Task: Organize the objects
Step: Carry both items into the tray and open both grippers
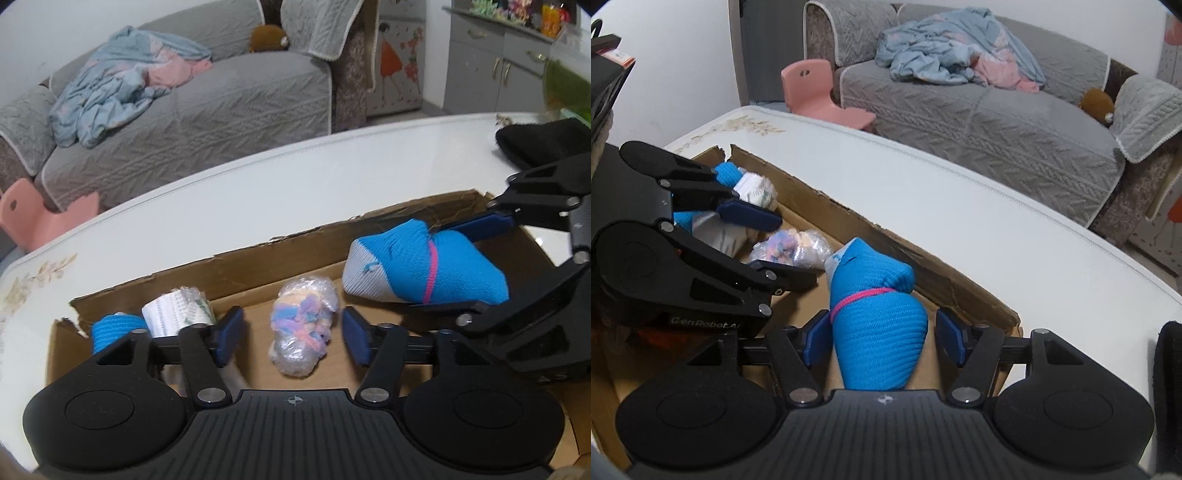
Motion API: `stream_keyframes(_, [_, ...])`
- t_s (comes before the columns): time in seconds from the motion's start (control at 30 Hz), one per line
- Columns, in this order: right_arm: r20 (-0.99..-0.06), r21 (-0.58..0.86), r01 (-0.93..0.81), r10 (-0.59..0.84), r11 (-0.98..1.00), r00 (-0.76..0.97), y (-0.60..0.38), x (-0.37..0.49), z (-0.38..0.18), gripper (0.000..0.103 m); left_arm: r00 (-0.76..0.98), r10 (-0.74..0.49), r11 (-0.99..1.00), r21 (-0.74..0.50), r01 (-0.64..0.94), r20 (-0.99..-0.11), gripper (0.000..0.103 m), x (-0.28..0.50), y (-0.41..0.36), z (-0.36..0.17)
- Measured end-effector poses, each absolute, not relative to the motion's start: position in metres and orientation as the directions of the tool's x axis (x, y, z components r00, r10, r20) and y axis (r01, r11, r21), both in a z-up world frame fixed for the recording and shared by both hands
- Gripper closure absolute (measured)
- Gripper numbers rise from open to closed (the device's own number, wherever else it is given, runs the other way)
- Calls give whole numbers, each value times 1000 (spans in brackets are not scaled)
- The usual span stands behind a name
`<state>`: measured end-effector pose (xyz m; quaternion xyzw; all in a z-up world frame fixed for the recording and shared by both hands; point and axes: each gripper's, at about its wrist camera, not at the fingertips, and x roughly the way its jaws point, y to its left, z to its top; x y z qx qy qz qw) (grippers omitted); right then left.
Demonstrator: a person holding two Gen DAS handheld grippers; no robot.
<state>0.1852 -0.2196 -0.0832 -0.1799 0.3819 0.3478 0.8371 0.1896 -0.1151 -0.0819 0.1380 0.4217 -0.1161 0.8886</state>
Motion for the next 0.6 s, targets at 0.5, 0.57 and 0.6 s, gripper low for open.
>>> stream_keyframes(0.5, [-806,-39,-699,391,714,445,-217,188,-75,27,545,-58,950,122,287,-836,15,195,-105,-78])
stream_keyframes(0.57, [-807,-37,-698,390,715,443,-217,191,-73,26,545,-56,949,125,290,-837,15,194,-106,-77])
stream_keyframes(0.6, [-807,-40,-698,389,715,445,-217,191,-72,25,545,-55,948,127,291,-837,15,193,-106,-76])
